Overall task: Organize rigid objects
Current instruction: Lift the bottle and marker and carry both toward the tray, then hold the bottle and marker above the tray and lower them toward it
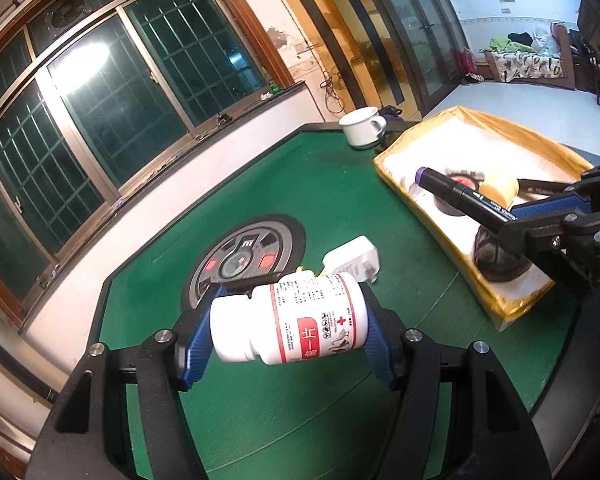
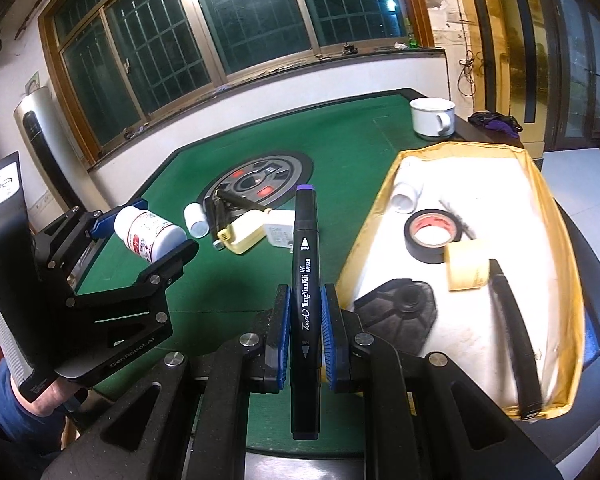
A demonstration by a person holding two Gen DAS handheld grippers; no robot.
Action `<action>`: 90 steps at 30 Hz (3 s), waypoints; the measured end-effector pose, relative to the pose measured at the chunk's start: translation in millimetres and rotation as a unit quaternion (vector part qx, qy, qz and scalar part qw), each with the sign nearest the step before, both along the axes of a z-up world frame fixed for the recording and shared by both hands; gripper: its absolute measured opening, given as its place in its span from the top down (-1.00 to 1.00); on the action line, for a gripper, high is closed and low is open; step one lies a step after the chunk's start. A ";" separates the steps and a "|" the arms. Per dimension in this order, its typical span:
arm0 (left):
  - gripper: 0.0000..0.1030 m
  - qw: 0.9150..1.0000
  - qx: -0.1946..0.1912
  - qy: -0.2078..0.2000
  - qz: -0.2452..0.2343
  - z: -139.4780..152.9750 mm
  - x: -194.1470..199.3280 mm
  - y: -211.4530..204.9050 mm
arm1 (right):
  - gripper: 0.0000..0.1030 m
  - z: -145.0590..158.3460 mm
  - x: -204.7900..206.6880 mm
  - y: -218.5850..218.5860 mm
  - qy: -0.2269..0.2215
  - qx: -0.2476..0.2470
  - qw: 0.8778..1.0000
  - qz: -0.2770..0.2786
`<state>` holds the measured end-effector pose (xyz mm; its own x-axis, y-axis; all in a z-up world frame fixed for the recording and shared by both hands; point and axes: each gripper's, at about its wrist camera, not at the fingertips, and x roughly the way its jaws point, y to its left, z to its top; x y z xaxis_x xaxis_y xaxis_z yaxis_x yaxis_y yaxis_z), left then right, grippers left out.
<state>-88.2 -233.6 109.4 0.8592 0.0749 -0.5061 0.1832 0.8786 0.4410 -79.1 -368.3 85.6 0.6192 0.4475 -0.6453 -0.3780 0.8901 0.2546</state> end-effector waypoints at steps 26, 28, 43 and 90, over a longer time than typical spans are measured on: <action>-0.24 0.994 -0.038 0.016 -0.096 14.5 16.5 -91.9 | 0.74 9.9 16.6 -73.1 -0.005 -0.017 0.996 -0.084; -0.24 0.994 -0.039 0.019 -0.101 12.8 16.8 -97.6 | 0.74 8.9 18.0 -77.7 -0.003 -0.019 0.996 -0.088; -0.24 0.991 -0.044 0.043 -0.116 2.0 23.0 -116.2 | 0.74 2.6 26.4 -92.2 0.010 -0.025 0.995 -0.100; -0.24 0.989 -0.035 0.071 -0.126 -17.7 26.2 -131.9 | 0.74 -18.4 37.6 -100.2 0.041 -0.032 0.993 -0.110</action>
<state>-61.9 -365.5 91.6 0.7667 -0.1714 -0.6187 0.4553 0.8246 0.3358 -41.5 -468.5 67.2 0.6420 0.2643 -0.7197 -0.1534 0.9640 0.2171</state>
